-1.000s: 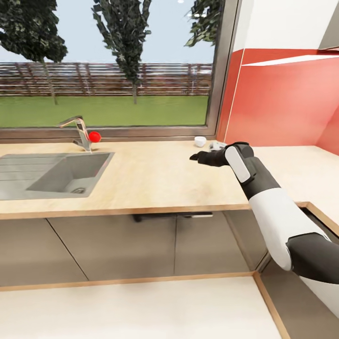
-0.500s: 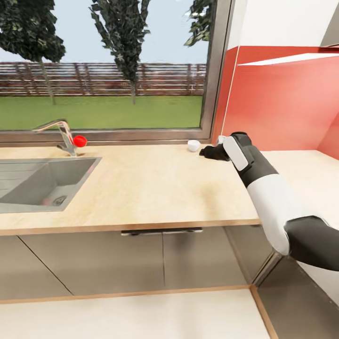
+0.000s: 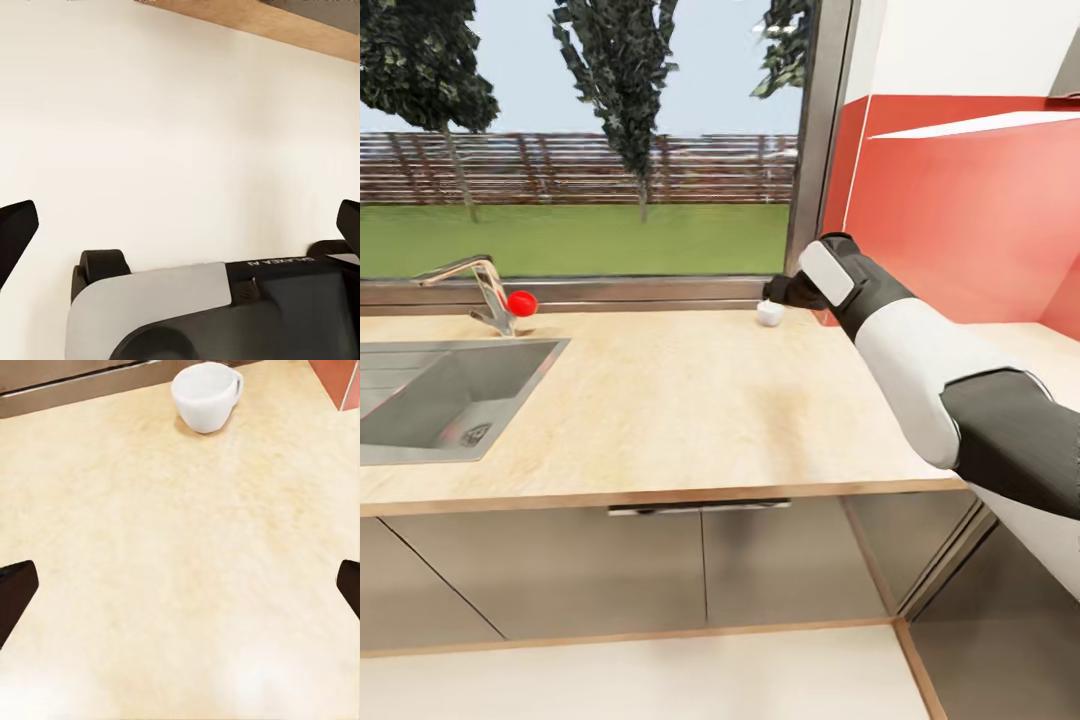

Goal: Set up a coffee station on the kitchen countertop: keep the coffee maker on the countertop, move the bottle of coffee from the kitchen shelf to the counter next to the coffee maker, place a paper coffee filter on top of the coffee maker, put the saucer next to the coffee maker with the coffee cup on the saucer, and place the electric kettle next to the coffee maker.

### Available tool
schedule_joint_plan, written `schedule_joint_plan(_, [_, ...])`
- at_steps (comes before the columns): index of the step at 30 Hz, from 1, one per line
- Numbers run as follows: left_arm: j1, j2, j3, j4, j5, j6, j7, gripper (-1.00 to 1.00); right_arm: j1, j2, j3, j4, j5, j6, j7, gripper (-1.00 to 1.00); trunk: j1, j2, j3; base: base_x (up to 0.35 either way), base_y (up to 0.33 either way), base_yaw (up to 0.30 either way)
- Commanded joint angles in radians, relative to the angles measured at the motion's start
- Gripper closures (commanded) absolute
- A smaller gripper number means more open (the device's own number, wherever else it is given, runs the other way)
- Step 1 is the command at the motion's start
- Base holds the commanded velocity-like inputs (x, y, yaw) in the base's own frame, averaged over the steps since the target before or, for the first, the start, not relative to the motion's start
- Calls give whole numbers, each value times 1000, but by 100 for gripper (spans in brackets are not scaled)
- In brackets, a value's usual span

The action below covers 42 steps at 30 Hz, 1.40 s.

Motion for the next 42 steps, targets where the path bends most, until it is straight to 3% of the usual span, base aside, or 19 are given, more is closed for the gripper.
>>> schedule_joint_plan(1, [-1,0,8,1,-5,-3,-4,-100,-1,0,7,0,-10,-4,-7,-100,0,0,-1,142,0,0])
schedule_joint_plan(8, [-1,1,9,10,-6,-3,-4,-100,1,2,7,1,-10,-14,-5,-100,0,0,-1,137,0,0])
schedule_joint_plan(16, [7,42,14,49,-5,-5,-3,-100,1,-1,7,1,-9,-15,-5,-100,0,0,-1,74,0,0])
schedule_joint_plan(23, [8,47,45,50,-5,-5,-4,-100,1,0,7,1,-9,-15,-7,-100,0,0,-1,222,0,0])
schedule_joint_plan(36, [9,47,52,50,-5,-7,-4,-100,4,-2,8,4,0,-20,-16,-100,0,0,-1,117,-26,0])
schedule_joint_plan(42, [9,47,52,50,-5,-6,-4,-100,9,-1,11,39,-2,-20,-106,-100,0,0,-1,134,-100,0])
